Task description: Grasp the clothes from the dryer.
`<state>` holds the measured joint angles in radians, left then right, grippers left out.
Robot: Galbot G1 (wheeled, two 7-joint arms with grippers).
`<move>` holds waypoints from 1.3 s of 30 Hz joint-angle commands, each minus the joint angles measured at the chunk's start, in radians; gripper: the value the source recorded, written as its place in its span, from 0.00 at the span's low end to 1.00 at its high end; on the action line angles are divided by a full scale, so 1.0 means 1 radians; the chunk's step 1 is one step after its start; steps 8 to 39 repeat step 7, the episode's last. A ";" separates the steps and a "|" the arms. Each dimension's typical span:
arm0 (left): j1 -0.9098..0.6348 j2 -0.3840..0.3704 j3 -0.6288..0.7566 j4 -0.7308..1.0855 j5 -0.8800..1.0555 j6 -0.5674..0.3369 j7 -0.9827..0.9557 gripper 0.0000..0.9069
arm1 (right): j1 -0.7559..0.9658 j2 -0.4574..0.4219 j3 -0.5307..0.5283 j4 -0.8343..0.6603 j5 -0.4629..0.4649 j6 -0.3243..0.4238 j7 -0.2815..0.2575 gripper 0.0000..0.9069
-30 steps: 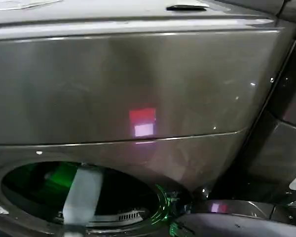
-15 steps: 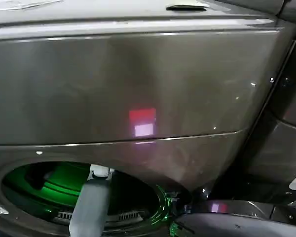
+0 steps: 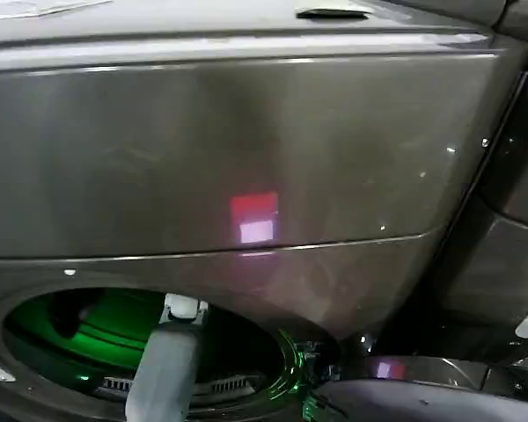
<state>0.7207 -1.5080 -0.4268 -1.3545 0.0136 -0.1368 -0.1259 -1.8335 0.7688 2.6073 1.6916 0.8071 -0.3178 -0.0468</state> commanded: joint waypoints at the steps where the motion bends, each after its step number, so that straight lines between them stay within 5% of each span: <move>1: -0.002 0.004 0.001 -0.002 -0.001 -0.004 0.007 0.00 | -0.005 0.003 0.008 0.003 0.001 -0.005 -0.006 1.00; 39: 0.001 0.006 0.000 -0.002 0.004 -0.005 0.003 0.00 | -0.003 0.001 0.007 0.001 0.001 -0.009 -0.011 1.00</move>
